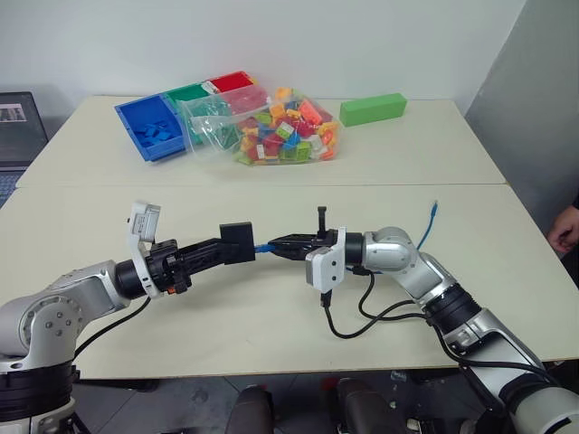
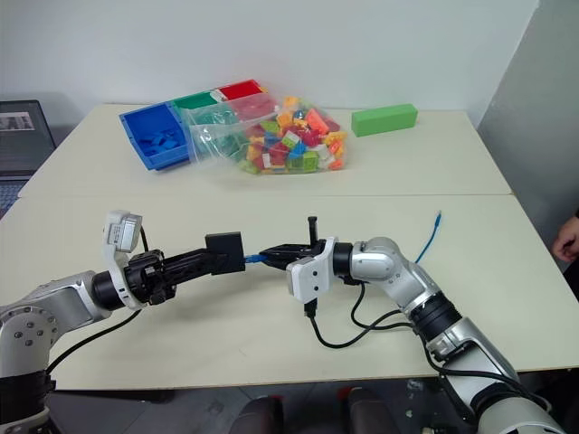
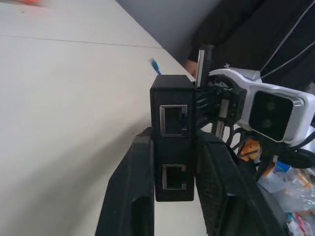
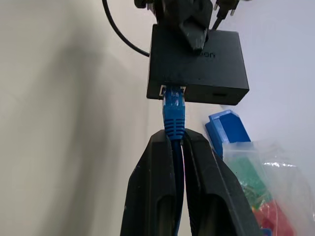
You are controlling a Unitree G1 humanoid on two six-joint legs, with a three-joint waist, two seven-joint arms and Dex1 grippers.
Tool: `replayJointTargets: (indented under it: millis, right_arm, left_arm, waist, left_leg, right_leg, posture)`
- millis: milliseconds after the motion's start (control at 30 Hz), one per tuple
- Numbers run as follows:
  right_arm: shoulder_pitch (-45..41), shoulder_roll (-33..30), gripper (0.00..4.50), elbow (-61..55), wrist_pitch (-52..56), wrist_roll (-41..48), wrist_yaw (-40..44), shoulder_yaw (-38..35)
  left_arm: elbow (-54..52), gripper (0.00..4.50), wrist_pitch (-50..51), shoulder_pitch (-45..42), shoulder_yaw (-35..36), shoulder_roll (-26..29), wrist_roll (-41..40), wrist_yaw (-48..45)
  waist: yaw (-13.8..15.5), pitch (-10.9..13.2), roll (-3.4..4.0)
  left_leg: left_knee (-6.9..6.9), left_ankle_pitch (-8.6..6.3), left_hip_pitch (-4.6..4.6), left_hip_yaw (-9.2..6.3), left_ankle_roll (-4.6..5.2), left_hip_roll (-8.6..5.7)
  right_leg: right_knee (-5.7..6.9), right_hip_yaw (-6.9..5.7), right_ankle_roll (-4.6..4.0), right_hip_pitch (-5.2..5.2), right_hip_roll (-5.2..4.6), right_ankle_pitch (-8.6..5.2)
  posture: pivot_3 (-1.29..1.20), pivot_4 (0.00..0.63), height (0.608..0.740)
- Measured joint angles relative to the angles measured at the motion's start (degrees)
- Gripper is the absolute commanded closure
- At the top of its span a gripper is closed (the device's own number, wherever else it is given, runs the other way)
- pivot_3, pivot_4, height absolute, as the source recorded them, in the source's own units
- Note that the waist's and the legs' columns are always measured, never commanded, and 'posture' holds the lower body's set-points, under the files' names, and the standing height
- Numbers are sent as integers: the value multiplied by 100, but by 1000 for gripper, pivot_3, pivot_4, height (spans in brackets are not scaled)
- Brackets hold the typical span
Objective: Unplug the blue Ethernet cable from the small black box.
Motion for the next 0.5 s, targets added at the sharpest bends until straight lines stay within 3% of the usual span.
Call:
replayJointTargets:
  millis: [33,100,333,400,500]
  right_arm:
    - [2,-14,4500,0,-11,9,31,0]
    - [9,-81,3794,-4,-16,101,163,-1]
    - [195,-264,2355,-246,127,523,736,1]
    - [314,-420,1874,-587,520,858,1095,1]
    - [712,-651,1856,-1524,2102,1973,1625,-106]
  left_arm:
    - [0,3744,-1,0,-10,2,6,-14]
    - [0,3744,-2,0,-35,8,20,-53]
    - [-3,3744,-36,-21,-165,10,46,-147]
    - [-47,3744,-202,-32,-306,92,166,-322]
    - [-50,3744,-472,-14,-476,215,498,-538]
  waist:
    - [0,0,0]
    - [0,0,0]
    - [9,0,0]
    - [19,0,0]
    - [58,2,4]
  left_leg:
    - [0,0,0,-1,0,0]
    - [0,0,0,-1,0,0]
    - [1,0,0,-1,0,-1]
    - [0,0,0,-3,0,0]
    - [0,0,-1,-5,0,0]
  right_leg:
    - [0,0,0,0,0,0]
    - [0,-1,0,0,0,0]
    - [0,-1,0,1,0,0]
    - [-1,-1,0,2,0,0]
    - [-1,0,0,3,-1,0]
  posture:
    - [0,150,740]
    - [0,150,740]
    - [0,150,740]
    - [0,150,740]
    - [0,150,740]
